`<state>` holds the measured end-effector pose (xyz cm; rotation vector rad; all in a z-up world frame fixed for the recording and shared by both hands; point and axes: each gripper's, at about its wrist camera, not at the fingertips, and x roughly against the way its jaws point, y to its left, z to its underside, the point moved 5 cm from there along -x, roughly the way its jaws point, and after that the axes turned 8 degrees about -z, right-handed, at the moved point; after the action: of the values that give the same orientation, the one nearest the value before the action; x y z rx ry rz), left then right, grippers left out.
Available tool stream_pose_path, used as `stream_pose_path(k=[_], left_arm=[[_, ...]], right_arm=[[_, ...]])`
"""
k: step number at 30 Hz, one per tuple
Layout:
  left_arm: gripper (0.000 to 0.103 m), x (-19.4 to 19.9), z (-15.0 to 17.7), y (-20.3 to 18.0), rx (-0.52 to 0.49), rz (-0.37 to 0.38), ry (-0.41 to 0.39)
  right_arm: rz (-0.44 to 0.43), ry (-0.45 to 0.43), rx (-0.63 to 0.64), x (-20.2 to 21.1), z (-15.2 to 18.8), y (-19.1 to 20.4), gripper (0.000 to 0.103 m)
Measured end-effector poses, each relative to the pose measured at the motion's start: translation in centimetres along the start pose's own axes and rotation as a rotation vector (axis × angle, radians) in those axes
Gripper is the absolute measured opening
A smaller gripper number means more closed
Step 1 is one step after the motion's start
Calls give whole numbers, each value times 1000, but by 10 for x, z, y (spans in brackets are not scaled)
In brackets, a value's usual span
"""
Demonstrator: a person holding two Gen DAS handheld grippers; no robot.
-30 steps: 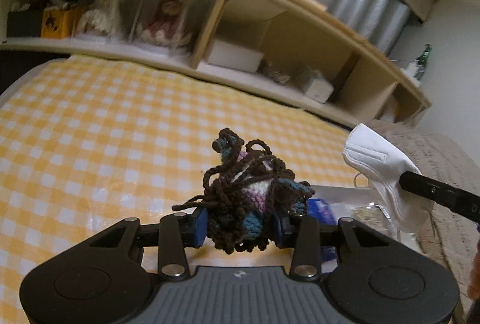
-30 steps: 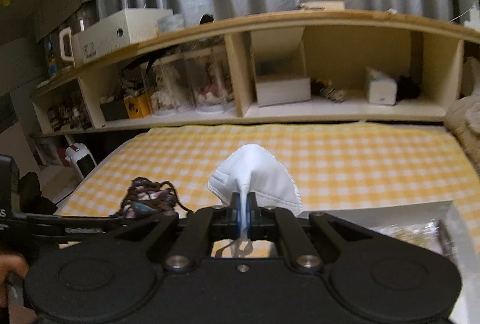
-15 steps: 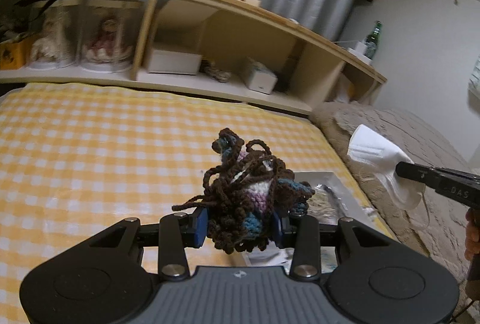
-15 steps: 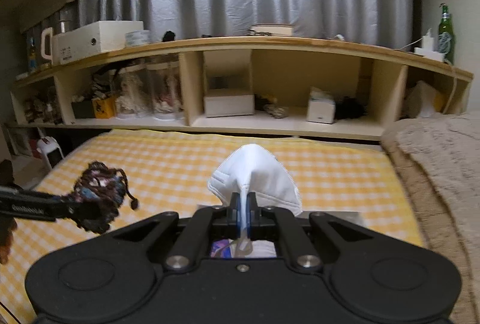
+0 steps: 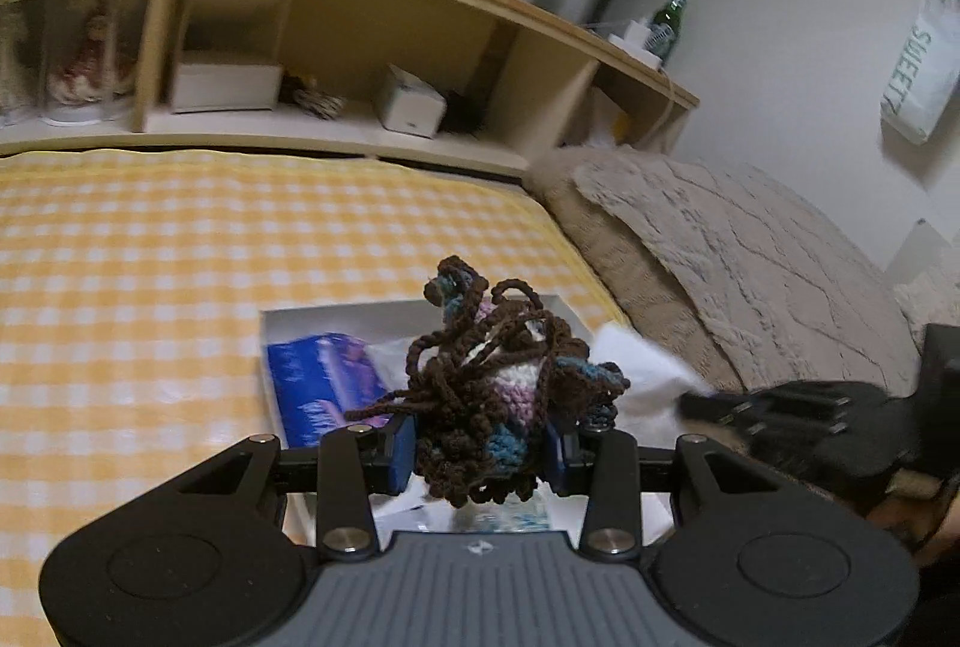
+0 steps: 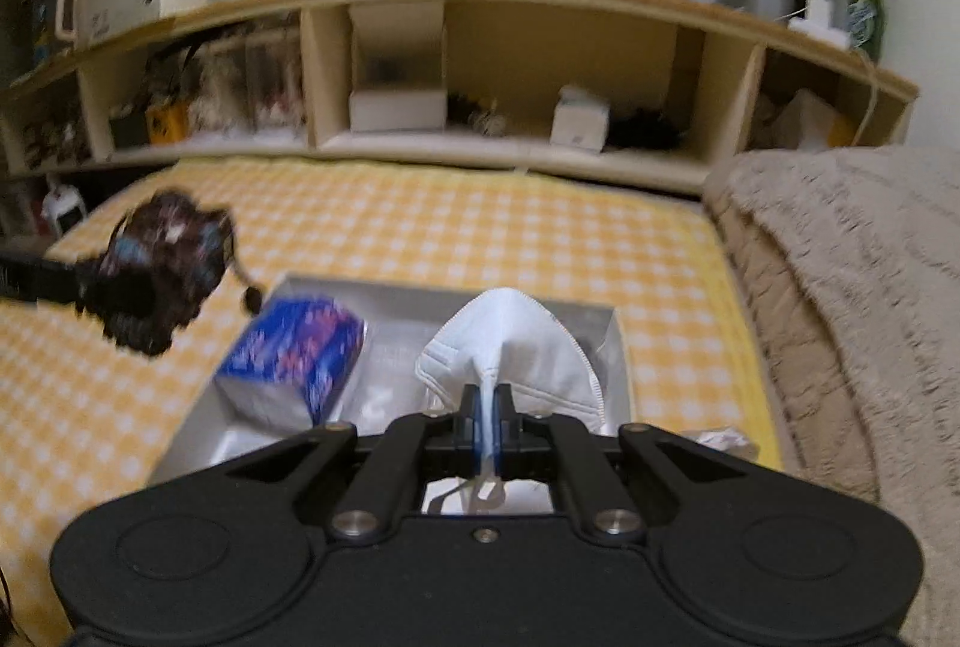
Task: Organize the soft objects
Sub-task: 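Lower the mask and yarn pouch into the box and open both grippers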
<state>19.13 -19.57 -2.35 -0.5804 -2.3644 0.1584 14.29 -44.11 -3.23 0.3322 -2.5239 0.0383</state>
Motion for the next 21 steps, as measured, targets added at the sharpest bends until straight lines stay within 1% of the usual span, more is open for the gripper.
stream_pose_path(k=[1, 2, 3, 4, 5, 9, 12, 18, 20, 21], left_arm=[[42, -5, 0, -5, -6, 3, 6], [42, -9, 1, -10, -11, 7, 13], [42, -14, 1, -15, -14, 12, 20], [42, -18, 2, -20, -17, 17, 28], [42, -22, 2, -25, -20, 21, 35], [42, -42, 9, -42, -45, 36, 75], [42, -60, 18, -56, -72, 51, 116], [42, -95, 32, -92, -102, 112, 184], [45, -106, 36, -104, -117, 126, 189], [50, -112, 38, -109, -124, 131, 197]], right_arm=[[-16, 11, 13, -7, 6, -1, 5], [-34, 31, 22, -15, 13, -1, 8], [-49, 55, 23, -22, 19, -2, 14], [-58, 81, 16, -30, 26, -4, 33], [-48, 93, 9, -33, 32, -6, 44], [-61, 97, -58, -32, 50, -18, 46], [-50, 94, -87, -25, 59, -27, 47], [-34, 47, -163, -1, 66, -48, 48], [-27, 30, -194, 6, 67, -55, 48], [-29, 19, -207, 9, 67, -57, 48]])
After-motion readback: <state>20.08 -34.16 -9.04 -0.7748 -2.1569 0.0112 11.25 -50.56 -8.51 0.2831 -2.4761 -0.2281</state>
